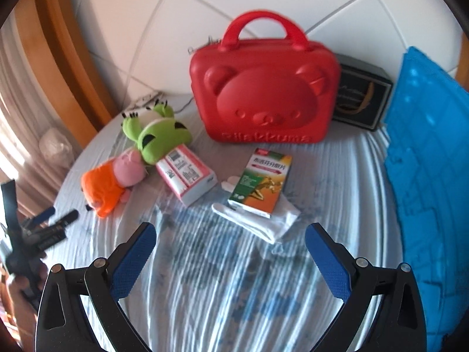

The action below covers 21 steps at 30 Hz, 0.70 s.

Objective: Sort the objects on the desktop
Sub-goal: 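Return both tools to the pig plush and tissue pack on the bed, then grasp the pink pig plush with the left tool while the right tool grasps the tissue pack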

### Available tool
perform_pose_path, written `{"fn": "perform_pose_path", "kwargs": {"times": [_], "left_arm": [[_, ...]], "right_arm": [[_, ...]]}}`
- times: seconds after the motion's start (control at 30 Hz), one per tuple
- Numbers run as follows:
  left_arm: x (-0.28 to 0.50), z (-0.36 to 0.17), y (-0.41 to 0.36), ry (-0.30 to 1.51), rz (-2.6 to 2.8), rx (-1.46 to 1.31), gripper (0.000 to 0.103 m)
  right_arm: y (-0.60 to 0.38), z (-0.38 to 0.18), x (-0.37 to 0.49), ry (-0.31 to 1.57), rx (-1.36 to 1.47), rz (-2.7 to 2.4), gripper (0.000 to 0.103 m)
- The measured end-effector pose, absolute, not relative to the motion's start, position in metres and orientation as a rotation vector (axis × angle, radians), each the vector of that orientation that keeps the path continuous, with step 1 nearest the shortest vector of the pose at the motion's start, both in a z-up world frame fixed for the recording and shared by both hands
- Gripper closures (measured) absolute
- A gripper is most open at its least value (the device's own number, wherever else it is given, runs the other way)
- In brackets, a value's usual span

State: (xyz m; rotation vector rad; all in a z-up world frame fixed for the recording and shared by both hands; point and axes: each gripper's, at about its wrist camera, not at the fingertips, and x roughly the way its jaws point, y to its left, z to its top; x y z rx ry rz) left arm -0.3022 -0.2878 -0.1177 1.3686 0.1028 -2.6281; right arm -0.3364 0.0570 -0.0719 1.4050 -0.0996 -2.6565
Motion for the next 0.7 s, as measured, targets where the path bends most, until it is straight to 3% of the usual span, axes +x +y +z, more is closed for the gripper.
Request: {"fn": "perform_pose_path", "kwargs": {"times": [0.23,0.43,0.53,0.63,0.7], "left_arm": [[-0.393,-0.144,-0.314,-0.128,-2.578,1.563,0.014],[-0.456,-0.200,-0.287,-0.537,-2.444,1.877,0.014],[-0.473,-0.218,-0.282,-0.533,-2.421,1.967,0.000],[-0.479,-0.233,-0.279,-0.469,-2.406,2.056,0.000],[-0.478,-0.244,-0.275,-0.496,-2.376,2.069,0.011]], "right_arm": [[0.037,-0.114,-0.398,0.000,1.540,-2.564,0.000],[0.005,-0.152,-0.455,0.138,1.616,-2.438,0.000],[-0.012,-0.173,-0.484,0.203,1.654,-2.375,0.000],[-0.034,-0.195,-0.509,0.261,1.684,-2.296,0.000],[-0.051,-0.210,-0.523,0.302,1.699,-2.228,0.000]]}}
